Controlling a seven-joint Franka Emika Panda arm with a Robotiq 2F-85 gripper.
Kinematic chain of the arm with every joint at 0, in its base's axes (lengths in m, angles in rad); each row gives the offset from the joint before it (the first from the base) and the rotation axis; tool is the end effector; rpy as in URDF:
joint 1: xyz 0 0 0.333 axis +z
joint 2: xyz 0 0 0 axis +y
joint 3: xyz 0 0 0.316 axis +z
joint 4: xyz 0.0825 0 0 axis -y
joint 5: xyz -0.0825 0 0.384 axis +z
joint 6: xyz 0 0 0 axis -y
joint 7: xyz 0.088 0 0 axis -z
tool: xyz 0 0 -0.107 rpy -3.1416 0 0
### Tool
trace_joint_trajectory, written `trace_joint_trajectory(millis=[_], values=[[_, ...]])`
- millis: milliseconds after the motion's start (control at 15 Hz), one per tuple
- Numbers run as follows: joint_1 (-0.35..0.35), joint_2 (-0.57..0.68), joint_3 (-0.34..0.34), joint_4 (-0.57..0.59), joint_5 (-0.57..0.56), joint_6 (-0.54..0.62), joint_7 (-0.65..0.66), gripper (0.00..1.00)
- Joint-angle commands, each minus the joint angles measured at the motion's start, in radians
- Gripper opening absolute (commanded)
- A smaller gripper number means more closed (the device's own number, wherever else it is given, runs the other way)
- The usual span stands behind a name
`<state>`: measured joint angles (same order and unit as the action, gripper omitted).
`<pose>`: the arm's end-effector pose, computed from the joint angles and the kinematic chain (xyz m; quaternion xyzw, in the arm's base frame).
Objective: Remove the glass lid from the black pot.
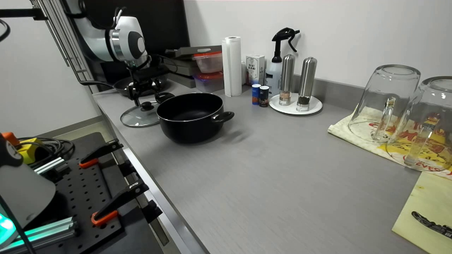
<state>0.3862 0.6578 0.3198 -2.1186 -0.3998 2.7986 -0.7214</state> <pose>0.4163 0.3872 0.1188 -0.6476 -0.7605 -0.0418 0.0221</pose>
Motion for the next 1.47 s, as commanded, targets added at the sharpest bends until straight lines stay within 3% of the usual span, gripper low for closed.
trace_joint_trajectory(millis=[0, 733, 1200, 1333, 1400], values=[[0.014, -0.068, -0.006, -0.017, -0.031, 0.038, 0.043, 1.00], [-0.017, -0.238, -0.026, -0.032, -0.025, 0.015, 0.091, 1.00], [-0.013, -0.370, -0.122, -0.040, -0.092, -0.133, 0.289, 1.00], [-0.024, -0.395, -0.124, -0.042, -0.104, -0.185, 0.324, 1.00], [-0.047, -0.347, -0.096, -0.013, -0.077, -0.148, 0.267, 1.00]])
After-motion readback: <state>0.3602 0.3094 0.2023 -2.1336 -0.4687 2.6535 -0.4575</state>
